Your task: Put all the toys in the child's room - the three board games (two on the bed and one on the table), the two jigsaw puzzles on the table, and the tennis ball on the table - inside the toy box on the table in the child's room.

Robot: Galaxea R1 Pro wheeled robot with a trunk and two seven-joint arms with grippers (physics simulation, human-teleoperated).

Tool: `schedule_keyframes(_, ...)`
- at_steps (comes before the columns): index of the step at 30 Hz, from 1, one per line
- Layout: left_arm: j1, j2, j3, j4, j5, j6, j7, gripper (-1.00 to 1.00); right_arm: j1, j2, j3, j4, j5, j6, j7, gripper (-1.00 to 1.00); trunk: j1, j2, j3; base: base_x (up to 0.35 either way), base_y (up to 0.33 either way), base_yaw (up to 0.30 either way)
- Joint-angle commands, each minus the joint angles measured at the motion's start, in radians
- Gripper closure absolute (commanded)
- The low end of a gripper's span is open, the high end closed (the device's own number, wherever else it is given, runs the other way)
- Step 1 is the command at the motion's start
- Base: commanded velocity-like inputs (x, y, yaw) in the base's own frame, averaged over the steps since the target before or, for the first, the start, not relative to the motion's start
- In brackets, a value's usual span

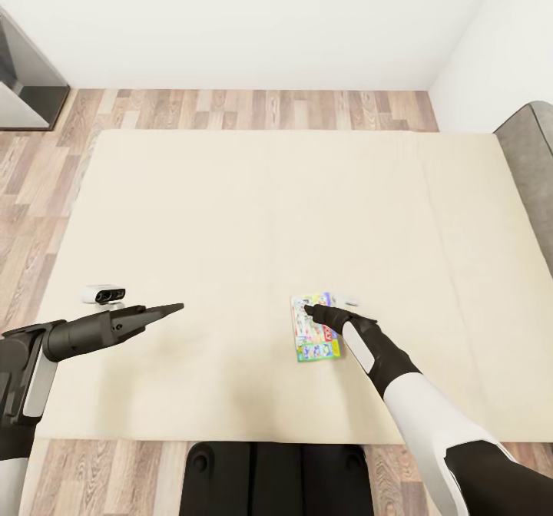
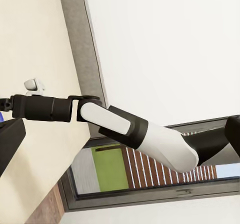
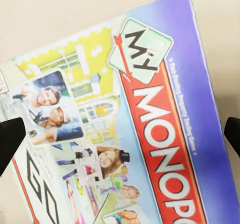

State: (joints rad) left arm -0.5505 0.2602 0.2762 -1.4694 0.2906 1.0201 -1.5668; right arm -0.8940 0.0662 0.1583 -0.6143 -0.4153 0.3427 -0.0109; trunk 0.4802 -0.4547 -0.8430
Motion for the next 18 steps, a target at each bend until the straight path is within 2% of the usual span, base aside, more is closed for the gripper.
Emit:
schedule_keyframes(1, 0.0, 0.0, 0.0, 0.0, -0.001, 0.011, -0.004, -1.0, 0.0, 0.0, 0.001, -0.001, -0.003, 0.004, -0.001, -1.0, 0.0, -0.001, -0.001, 0.0, 0.122, 0.0)
schedule_keyframes(12, 0.0, 0.0, 0.0, 0.0, -0.001, 0.011, -0.004, -1.0, 0.0, 0.001, 0.001, -0.001, -0.003, 0.005, -0.001, -1.0, 0.0, -0.001, -0.001, 0.0, 0.105, 0.0)
schedule_keyframes(18, 0.0, -0.001, 0.0, 0.0, -0.001, 0.011, -0.004, -1.0, 0.0, 0.001, 0.001, -0.001, -0.003, 0.006, -0.001, -1.0, 0.0, -0.001, -0.001, 0.0, 0.04, 0.0)
